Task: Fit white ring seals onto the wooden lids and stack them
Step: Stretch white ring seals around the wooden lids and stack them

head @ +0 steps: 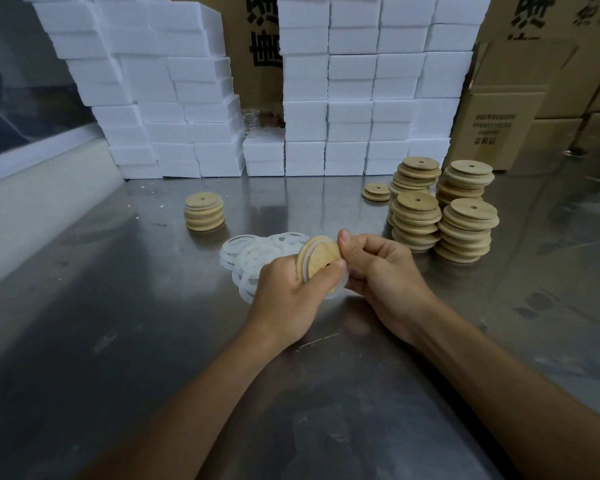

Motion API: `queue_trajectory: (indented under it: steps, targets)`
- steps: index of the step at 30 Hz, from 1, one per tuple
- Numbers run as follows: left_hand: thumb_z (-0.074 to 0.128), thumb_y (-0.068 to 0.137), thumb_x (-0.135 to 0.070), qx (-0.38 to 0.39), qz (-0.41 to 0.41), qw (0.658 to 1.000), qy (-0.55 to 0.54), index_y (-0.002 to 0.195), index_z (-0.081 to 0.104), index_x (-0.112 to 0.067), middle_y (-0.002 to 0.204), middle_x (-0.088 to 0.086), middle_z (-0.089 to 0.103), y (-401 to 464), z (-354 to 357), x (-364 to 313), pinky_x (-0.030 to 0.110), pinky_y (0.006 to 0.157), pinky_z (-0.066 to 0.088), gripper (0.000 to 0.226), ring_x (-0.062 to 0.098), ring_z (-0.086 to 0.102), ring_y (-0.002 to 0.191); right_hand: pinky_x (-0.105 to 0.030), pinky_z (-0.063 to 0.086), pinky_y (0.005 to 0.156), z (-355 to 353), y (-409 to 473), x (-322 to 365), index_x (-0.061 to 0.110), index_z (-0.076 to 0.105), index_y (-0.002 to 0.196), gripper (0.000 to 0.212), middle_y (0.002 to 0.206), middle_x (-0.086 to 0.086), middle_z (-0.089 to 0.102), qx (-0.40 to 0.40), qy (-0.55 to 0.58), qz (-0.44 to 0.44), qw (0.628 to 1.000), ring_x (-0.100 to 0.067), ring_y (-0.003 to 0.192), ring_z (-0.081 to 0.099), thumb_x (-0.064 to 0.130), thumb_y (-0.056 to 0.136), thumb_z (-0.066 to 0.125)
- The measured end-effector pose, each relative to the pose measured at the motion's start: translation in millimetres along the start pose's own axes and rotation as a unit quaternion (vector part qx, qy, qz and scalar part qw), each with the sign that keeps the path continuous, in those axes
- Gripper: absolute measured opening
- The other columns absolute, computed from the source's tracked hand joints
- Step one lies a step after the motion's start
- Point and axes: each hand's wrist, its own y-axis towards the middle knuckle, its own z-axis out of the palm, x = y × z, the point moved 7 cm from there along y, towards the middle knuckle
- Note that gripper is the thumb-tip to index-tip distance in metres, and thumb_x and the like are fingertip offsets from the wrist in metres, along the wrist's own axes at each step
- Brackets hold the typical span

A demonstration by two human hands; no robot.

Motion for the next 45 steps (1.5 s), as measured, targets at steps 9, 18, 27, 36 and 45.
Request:
queue_trajectory:
  steps: [9, 18, 27, 36, 45]
  targets:
    - [0.061, 0.086, -0.044, 0.002, 0.027, 1.0, 0.011, 0.082, 0.073, -0.014, 0.072, 0.004, 0.07, -1.3, 1.6, -4.6, 0.046, 0.075, 0.053, 0.033, 0.019, 0.066, 0.073, -0.028, 0.057, 0.07, -4.5, 0.3, 1.9, -0.003, 0.07, 0.086, 0.03, 0.084, -0.015, 0.073, 0.002, 0.023, 0.018, 1.0, -0.022, 0.08, 0.071, 0.026, 0.08, 0.067]
    - [0.063, 0.076, -0.059, 0.026, -0.015, 1.0, 0.002, 0.085, 0.074, -0.022, 0.078, -0.001, 0.074, -3.2, 1.6, 3.5, 0.045, 0.075, 0.057, 0.04, 0.011, 0.07, 0.075, -0.025, 0.053, 0.064, 2.4, -14.0, 31.4, 0.004, 0.066, 0.086, 0.007, 0.078, -0.006, 0.07, -0.049, -0.261, -0.235, 0.935, -0.012, 0.07, 0.065, 0.008, 0.092, 0.064]
    - [0.056, 0.074, -0.061, 0.023, -0.009, 1.0, 0.007, 0.084, 0.072, -0.024, 0.077, 0.0, 0.073, -2.7, 2.4, 3.3, 0.04, 0.07, 0.057, 0.042, 0.012, 0.069, 0.074, -0.037, 0.053, 0.062, 5.9, -12.6, 35.1, 0.0, 0.066, 0.085, 0.022, 0.072, -0.008, 0.068, -0.021, -0.279, -0.232, 0.931, -0.021, 0.065, 0.064, 0.02, 0.093, 0.063]
    - [0.051, 0.076, -0.06, 0.011, 0.024, 0.999, 0.026, 0.086, 0.073, -0.006, 0.08, 0.011, 0.072, -2.8, 1.5, -2.6, 0.047, 0.075, 0.053, 0.059, 0.024, 0.067, 0.077, -0.039, 0.054, 0.07, -1.6, -1.8, 13.1, 0.002, 0.065, 0.073, 0.032, 0.069, -0.017, 0.062, 0.005, -0.103, -0.062, 0.993, -0.028, 0.069, 0.06, 0.032, 0.082, 0.064]
    - [0.05, 0.076, -0.063, -0.012, 0.012, 1.0, 0.023, 0.08, 0.072, -0.01, 0.071, 0.008, 0.07, -1.3, -1.6, -0.5, 0.047, 0.072, 0.053, 0.058, 0.021, 0.066, 0.07, -0.032, 0.059, 0.07, 1.0, -1.2, 6.8, 0.001, 0.066, 0.078, 0.029, 0.073, -0.017, 0.066, 0.036, -0.05, -0.035, 0.997, -0.026, 0.072, 0.065, 0.03, 0.08, 0.065]
